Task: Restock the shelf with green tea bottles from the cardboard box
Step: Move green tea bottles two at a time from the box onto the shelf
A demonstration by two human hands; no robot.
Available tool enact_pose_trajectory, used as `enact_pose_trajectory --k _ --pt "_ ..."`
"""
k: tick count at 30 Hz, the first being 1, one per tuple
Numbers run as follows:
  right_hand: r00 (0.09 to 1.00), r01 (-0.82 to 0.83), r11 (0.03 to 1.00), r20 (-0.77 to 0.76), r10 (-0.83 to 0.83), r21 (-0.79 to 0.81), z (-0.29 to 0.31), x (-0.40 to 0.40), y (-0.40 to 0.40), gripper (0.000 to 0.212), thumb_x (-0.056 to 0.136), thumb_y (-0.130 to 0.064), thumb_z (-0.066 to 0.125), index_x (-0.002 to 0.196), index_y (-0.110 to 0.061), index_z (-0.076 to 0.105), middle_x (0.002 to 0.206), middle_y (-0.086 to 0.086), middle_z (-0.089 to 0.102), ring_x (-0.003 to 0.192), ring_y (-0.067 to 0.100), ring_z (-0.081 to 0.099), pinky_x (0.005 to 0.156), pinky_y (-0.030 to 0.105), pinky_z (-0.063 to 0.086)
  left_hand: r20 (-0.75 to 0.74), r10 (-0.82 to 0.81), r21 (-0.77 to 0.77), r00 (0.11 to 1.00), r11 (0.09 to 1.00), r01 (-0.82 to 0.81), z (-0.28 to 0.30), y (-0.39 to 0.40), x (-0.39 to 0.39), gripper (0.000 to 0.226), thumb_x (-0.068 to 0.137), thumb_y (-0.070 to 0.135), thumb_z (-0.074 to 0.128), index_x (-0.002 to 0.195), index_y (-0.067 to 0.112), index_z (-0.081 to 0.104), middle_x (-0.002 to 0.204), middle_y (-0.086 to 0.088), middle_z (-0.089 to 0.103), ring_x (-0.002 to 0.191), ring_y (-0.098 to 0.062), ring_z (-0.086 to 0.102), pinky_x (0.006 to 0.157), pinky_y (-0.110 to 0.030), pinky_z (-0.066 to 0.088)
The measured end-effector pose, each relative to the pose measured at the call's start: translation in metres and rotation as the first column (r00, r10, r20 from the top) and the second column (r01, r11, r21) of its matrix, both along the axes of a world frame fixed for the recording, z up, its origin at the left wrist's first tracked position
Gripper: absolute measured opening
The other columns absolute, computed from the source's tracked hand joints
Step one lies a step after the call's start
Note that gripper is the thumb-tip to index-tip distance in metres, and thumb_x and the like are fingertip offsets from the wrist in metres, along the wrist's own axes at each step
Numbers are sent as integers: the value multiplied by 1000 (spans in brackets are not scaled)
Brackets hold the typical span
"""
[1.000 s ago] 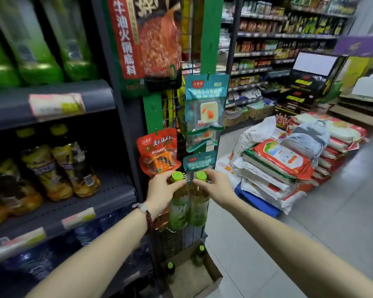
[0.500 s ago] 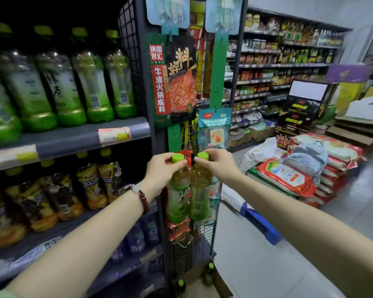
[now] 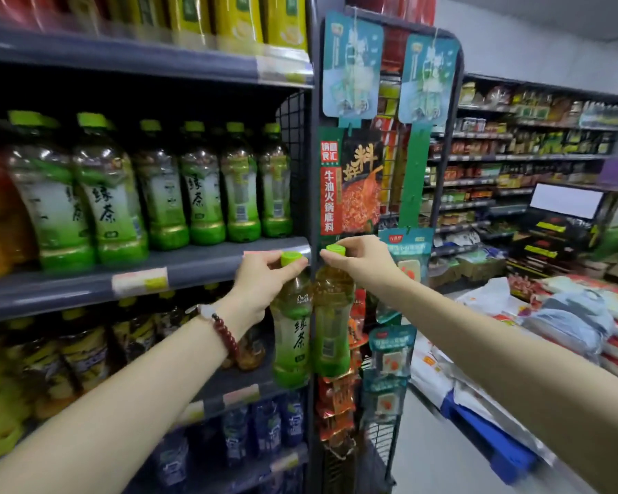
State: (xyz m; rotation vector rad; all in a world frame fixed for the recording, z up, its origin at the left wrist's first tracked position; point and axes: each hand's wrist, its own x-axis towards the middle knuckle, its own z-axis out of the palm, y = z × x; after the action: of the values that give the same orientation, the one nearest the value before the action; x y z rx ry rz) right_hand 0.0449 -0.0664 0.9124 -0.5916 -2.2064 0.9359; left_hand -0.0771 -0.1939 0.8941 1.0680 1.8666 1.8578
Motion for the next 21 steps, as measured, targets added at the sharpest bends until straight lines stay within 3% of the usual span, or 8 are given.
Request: enact_pose_trajectory --k 4,7,9,12,15,17,19,21 --pt "998 -52 999 -19 52 17 27 -22 -14 32 84 -38 68 87 -6 74 82 12 75 68 11 63 64 26 52 8 51 11 999 999 -51 28 -20 -14 5 79 22 73 76 19 71 68 2 67 67 -16 61 59 -26 50" --pt "993 -114 991 -29 116 70 51 -37 -18 35 85 -39 67 90 -6 74 78 7 74 66 11 67 60 19 54 15 82 9 997 997 -82 53 -32 -22 6 78 22 74 74 21 70 71 -2 69 66 -17 65 62 -28 54" --pt "987 -154 984 -37 158 91 69 -47 -17 39 84 -42 66 89 -3 74 68 2 71 59 7 65 54 18 52 26 93 -5 995 996 -93 73 -38 -28 6 77 23 75 79 19 71 79 -6 72 73 -20 68 62 -30 57" --pt "984 -166 976 -42 174 138 96 -63 -19 48 84 -45 65 82 3 70 47 -9 54 43 2 50 48 15 40 33 143 -29 989 989 -142 103 -45 -38 12 78 25 74 86 17 71 80 -3 71 74 -17 67 50 -21 54" --pt "976 -197 963 -62 211 182 119 -76 -25 54 81 -50 66 77 4 67 63 13 65 60 20 60 62 34 51 28 184 -12 982 983 -184 128 -53 -46 11 76 25 75 82 17 72 69 3 71 73 -13 68 63 -25 55" --pt "967 -216 956 -91 238 197 130 -82 -35 51 82 -48 66 85 3 71 82 21 73 76 28 71 76 41 59 29 209 9 978 978 -209 140 -61 -48 16 78 22 74 89 10 71 61 3 70 53 -5 67 47 -18 51" --pt "960 -213 954 -135 245 212 141 -87 -47 48 83 -46 66 91 1 73 89 20 74 82 28 72 80 42 59 33 227 53 973 972 -228 151 -71 -51 24 77 20 74 97 6 70 70 -3 71 50 -7 67 44 -19 51" --pt "955 -198 950 -169 243 242 151 -93 -56 44 84 -44 66 92 -2 73 89 16 74 76 21 70 74 36 57 18 239 94 971 966 -239 162 -79 -53 23 77 18 75 96 6 70 69 -3 72 54 -9 69 47 -21 53"
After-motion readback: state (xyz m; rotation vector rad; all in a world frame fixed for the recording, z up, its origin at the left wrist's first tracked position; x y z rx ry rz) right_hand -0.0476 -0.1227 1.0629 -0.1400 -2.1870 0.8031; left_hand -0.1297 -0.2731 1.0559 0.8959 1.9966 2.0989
